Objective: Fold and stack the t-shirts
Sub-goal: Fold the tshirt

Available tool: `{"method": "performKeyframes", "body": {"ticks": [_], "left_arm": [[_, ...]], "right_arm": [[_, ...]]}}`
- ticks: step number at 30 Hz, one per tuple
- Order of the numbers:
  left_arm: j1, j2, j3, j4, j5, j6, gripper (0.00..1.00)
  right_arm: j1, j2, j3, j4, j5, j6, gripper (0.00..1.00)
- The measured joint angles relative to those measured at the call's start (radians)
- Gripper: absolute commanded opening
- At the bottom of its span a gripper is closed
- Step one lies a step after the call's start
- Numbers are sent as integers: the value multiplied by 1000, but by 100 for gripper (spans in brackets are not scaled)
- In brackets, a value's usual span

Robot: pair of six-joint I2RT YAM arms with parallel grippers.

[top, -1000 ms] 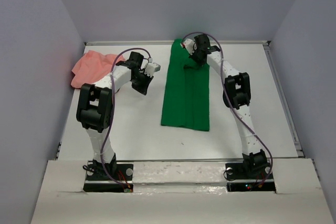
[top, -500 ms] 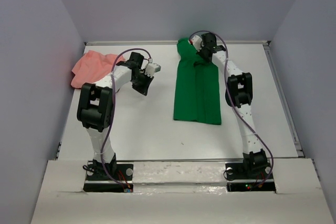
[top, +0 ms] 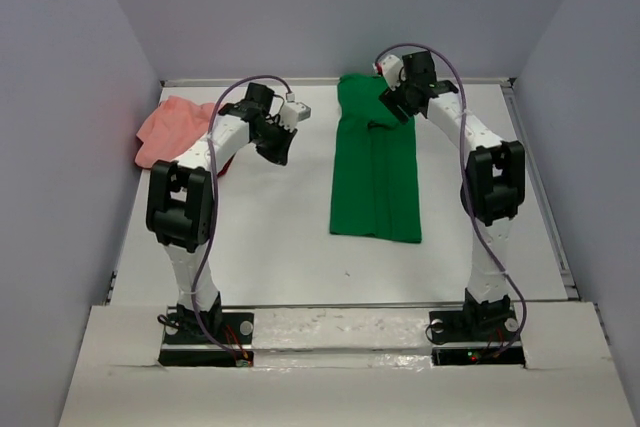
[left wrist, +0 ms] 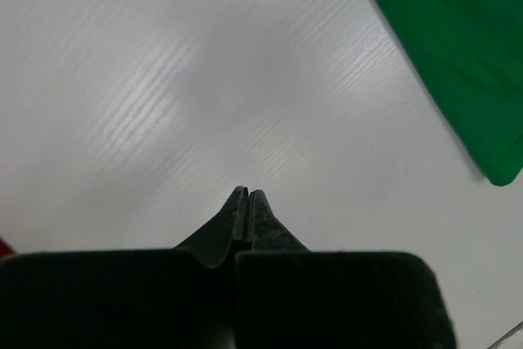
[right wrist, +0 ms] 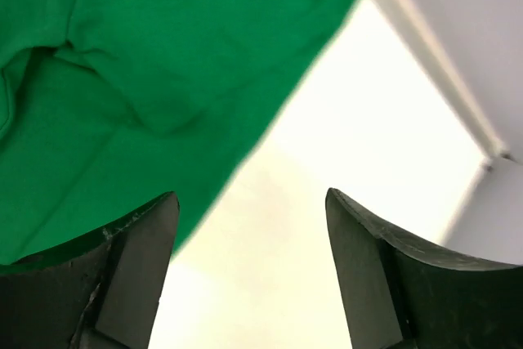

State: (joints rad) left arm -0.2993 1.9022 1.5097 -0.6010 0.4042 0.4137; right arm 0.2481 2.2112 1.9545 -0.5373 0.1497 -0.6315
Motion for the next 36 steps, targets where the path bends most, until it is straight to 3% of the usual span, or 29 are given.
{"method": "performKeyframes", "body": {"ticks": [2,3,11,18,22,24,28,36], "left_arm": [[-3,-11,34,-11,18,8,24],[-6,-18,56,-20,30,16,29],[-47,-121,64,-35,181,26,35],[-183,-211,-174,11,218,-19,40],[-273,-256,-251,45,210,-63,34],[-290,-276,-294,97,189,-91,31],[-293,-296,-415,205,144,-136,35],[-288,-296,-542,300,109,-188,51]], "right_arm": [[0,-76,-33,19,25,10,79],[0,-130,-64,39,46,21,77],[0,-443,-424,19,77,157,71],[0,-679,-712,-205,-108,328,68],[0,-865,-852,-261,-208,384,65],[0,-906,-867,-299,-248,404,64],[-8,-935,-869,-311,-333,428,66],[-21,-933,-869,-328,-448,447,67]]}}
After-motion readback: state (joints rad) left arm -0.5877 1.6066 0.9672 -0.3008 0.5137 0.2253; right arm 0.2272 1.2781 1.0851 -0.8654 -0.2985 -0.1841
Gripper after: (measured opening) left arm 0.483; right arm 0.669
